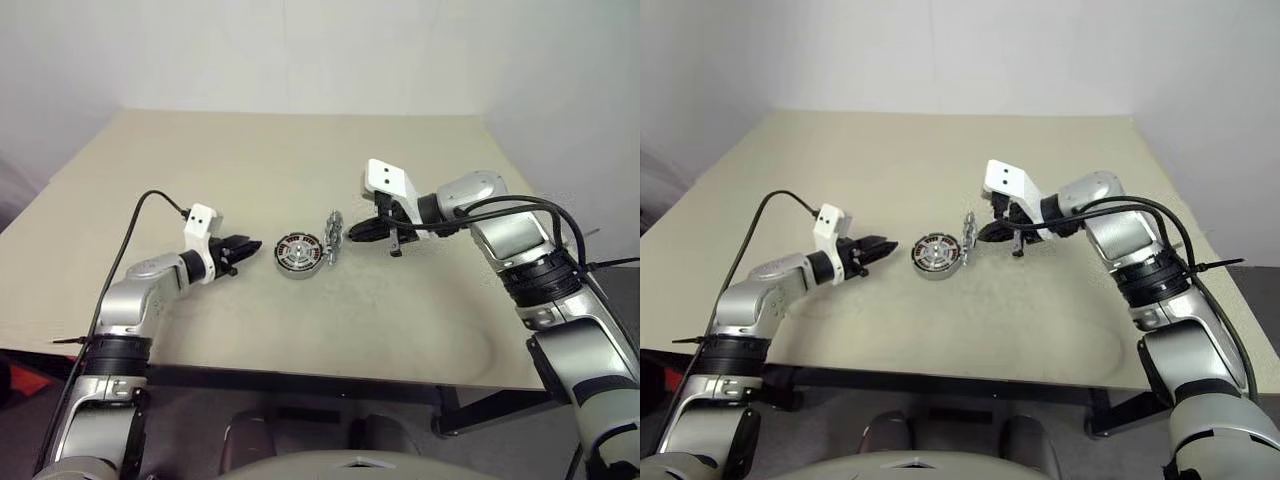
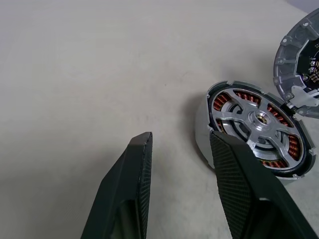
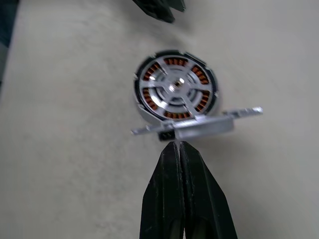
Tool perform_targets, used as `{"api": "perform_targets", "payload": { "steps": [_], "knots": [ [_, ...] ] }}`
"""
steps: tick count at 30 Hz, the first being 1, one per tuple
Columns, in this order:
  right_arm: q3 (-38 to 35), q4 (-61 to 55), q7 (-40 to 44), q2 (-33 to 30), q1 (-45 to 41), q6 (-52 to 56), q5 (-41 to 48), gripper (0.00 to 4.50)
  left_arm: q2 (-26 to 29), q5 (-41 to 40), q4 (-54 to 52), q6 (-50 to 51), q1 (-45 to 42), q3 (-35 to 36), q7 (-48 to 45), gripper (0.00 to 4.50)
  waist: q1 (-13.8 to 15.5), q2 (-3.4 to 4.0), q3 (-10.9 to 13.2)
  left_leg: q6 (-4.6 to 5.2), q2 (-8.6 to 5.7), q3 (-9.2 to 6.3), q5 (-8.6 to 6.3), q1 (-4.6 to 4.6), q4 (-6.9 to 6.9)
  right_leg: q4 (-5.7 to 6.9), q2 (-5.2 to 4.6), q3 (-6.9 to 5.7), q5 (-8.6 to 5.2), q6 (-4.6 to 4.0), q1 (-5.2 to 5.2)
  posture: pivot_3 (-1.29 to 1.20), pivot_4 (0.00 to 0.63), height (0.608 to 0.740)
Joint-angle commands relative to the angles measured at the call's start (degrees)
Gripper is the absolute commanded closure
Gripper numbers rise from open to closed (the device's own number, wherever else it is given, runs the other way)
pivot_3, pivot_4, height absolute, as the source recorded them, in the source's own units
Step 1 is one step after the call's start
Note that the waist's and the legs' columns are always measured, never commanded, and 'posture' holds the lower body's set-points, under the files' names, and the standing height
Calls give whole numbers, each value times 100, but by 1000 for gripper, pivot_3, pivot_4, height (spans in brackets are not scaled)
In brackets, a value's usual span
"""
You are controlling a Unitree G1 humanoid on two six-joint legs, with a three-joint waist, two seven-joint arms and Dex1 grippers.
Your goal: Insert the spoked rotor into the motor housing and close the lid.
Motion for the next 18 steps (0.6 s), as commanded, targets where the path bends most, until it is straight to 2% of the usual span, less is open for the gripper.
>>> {"api": "perform_targets", "payload": {
  "steps": [1,9,18],
  "knots": [
    [-177,-30,-239,353,-327,237,148,4473,83,-70,-284,-37,18,143,22,2556,-19,0,0,0,0,0,0,1,0,1,0,0,1,-1,0,0,0,740],
    [-116,647,-908,1239,-537,286,23,4473,73,-107,-464,39,100,184,119,2556,-4,-2,-1,-5,1,0,3,4,4,12,-1,-1,0,-3,0,0,0,740],
    [-212,882,-1410,1729,-534,527,74,4473,158,-151,-548,84,123,301,225,2556,-14,-2,-1,-7,1,-1,5,5,3,14,-2,-2,0,-3,-1,0,0,740]
  ]
}}
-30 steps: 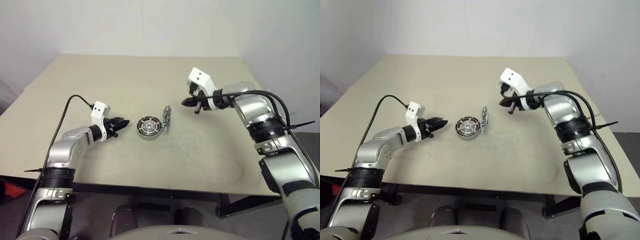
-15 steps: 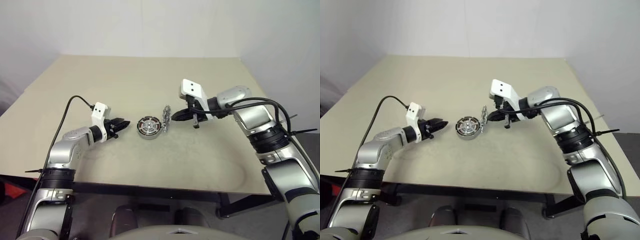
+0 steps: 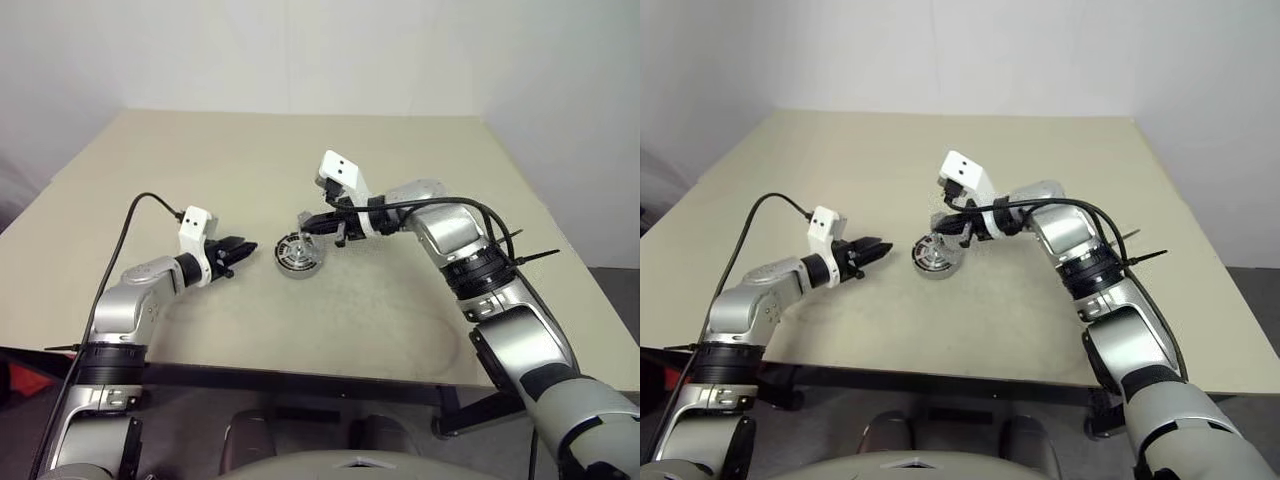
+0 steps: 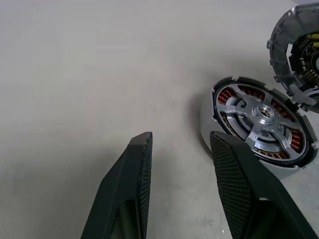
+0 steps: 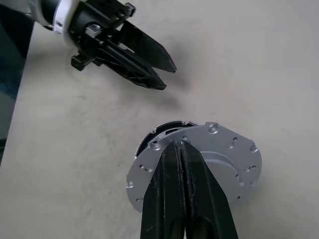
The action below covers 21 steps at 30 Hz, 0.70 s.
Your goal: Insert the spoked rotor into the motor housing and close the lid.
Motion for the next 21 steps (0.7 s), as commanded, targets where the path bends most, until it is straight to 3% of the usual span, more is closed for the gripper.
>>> {"api": "perform_targets", "payload": {
  "steps": [1,21],
  "knots": [
    [-194,-11,-246,197,-130,167,87,4473,114,-89,-205,-3,-104,185,21,2556,-9,0,0,-1,0,0,0,1,0,2,0,0,0,0,0,0,0,740],
    [-533,475,-1304,1280,26,297,213,4473,256,-67,-35,9,-397,225,24,2556,-8,0,0,-12,0,-1,7,6,-2,9,0,1,0,0,0,0,0,740]
  ]
}}
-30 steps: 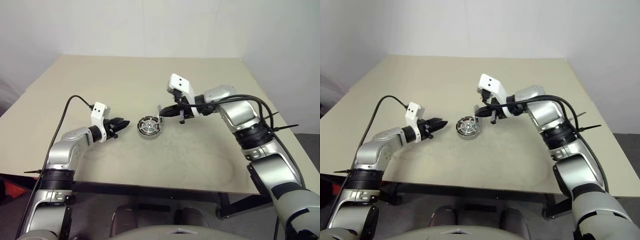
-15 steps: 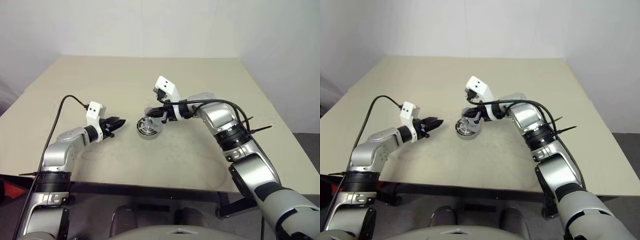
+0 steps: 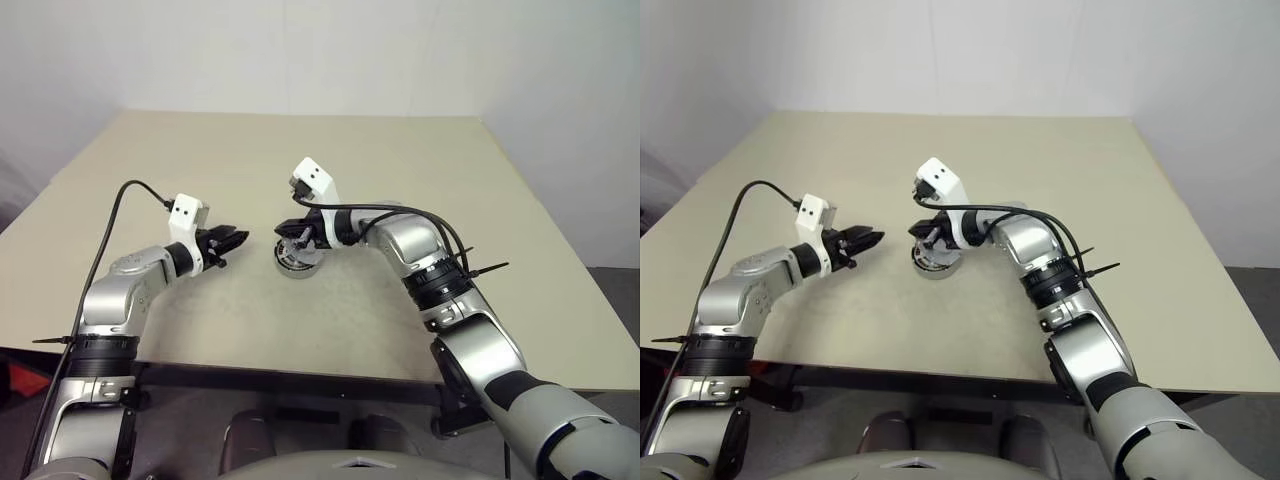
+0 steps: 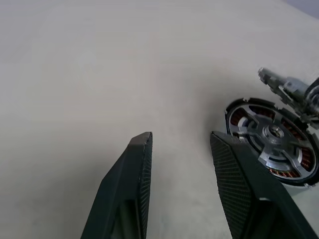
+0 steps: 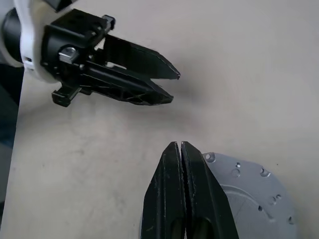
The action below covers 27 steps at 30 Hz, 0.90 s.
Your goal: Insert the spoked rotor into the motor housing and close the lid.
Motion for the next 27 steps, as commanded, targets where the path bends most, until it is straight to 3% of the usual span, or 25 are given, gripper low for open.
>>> {"api": "perform_targets", "payload": {
  "steps": [1,6,16,21,27],
  "knots": [
    [-213,221,-178,185,-130,-154,94,4473,61,-48,-41,-23,-182,90,-10,2556,-1,0,0,0,0,0,0,0,0,0,0,0,0,0,0,0,0,740],
    [-438,1208,-599,545,-96,-452,16,4473,76,-30,10,-19,-302,76,-8,2556,-7,0,0,-6,0,0,3,3,-2,6,0,0,0,0,-1,0,0,740],
    [-815,2457,-912,684,19,-957,-35,4473,176,-11,130,-62,-400,96,-47,2556,-1,-1,-2,-10,-7,0,6,24,-2,14,-12,0,-1,0,15,0,0,740],
    [-843,2271,-718,684,250,-1779,-41,4473,124,-10,137,-59,-423,61,-25,2556,2,-2,-3,9,-13,0,-5,82,-5,11,-19,-3,-9,10,79,0,0,740],
    [-969,1935,-359,473,112,-1762,114,4473,-99,-148,34,114,-340,-30,-79,2556,-1,-3,-2,14,-17,0,-8,78,-6,9,-24,-5,-5,4,79,0,0,740]
  ]
}}
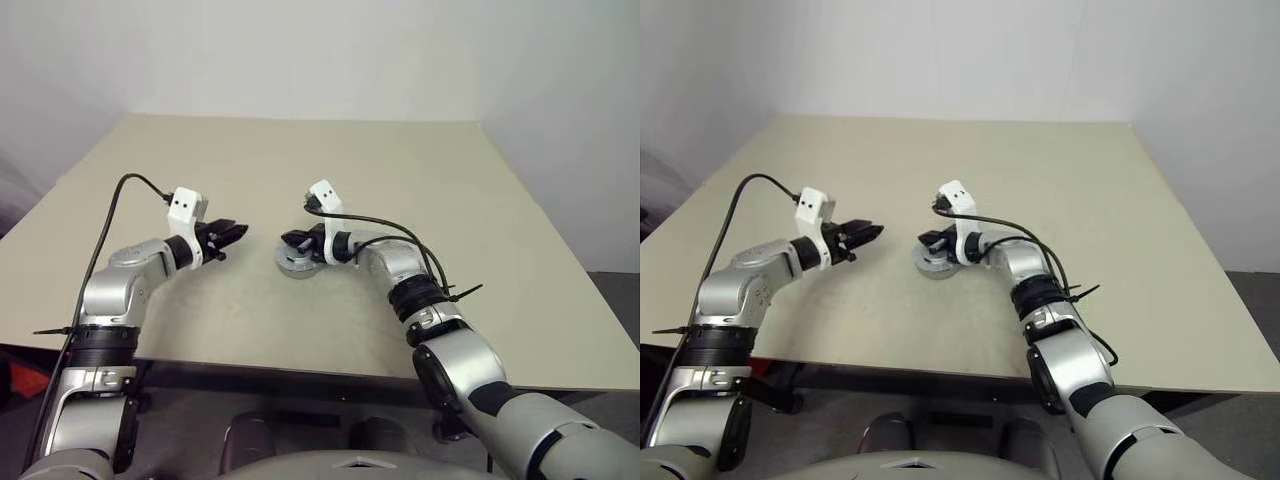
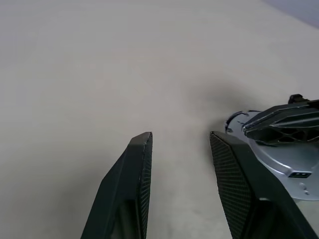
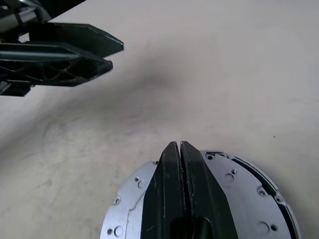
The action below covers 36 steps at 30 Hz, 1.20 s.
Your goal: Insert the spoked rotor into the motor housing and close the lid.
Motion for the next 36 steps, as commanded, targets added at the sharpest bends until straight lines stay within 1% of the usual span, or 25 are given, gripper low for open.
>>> {"api": "perform_targets", "payload": {
  "steps": [1,2,6,9,12,16,17,20,24,36],
  "knots": [
    [-78,-318,48,-158,-119,-200,-22,4473,-75,-129,-203,46,-92,-13,-50,2556,-2,0,0,0,0,0,0,-3,0,-1,0,0,0,0,-1,0,0,740],
    [-58,-362,47,-193,-115,-273,-57,4473,-96,-132,-209,60,-86,-14,-49,2556,-2,0,1,1,0,0,0,-5,-1,-3,0,0,0,-1,-3,0,0,740],
    [77,-677,69,-474,35,-1112,-342,4473,-201,-104,-301,105,-10,-175,-73,2556,-3,-1,1,-1,1,0,1,-13,-6,-17,2,-4,0,0,-7,0,0,740],
    [223,-864,228,-595,208,-1573,-475,3869,-227,-103,-292,102,1,-198,-70,2556,-4,-2,0,0,2,1,0,-20,-10,-36,5,-4,1,0,-6,0,0,740],
    [314,-1022,310,-611,373,-1612,-492,2887,-210,-96,-261,103,-30,-212,-99,2556,-16,-2,0,3,3,1,-2,-27,-14,-51,8,-5,2,0,-7,0,0,740],
    [352,-1135,370,-606,478,-1507,-464,1465,-170,-89,-218,108,-73,-203,-136,2556,-14,-2,0,9,3,1,-5,-35,-16,-60,7,-7,2,-1,-8,0,0,740],
    [372,-1152,395,-610,492,-1485,-463,1180,-159,-83,-212,106,-76,-202,-144,2556,-14,-2,0,9,3,1,-5,-36,-16,-60,7,-8,2,-1,-8,0,0,740],
    [405,-1173,439,-611,499,-1451,-456,63,-135,-69,-203,104,-77,-201,-161,2556,-14,-2,0,10,3,1,-6,-33,-16,-59,7,-8,2,-1,-8,0,0,740],
    [552,-1108,297,-633,493,-1505,-700,63,-97,-64,-206,102,-70,-193,-159,2556,-14,-2,0,10,3,1,-6,-32,-16,-58,7,-8,2,-1,-7,0,0,740],
    [643,-1371,495,-736,831,-1237,-710,63,1,-59,-178,89,-36,-136,-128,2556,-13,-1,1,10,3,1,-6,-32,-17,-59,7,-8,1,0,-6,0,0,740]
  ]
}}
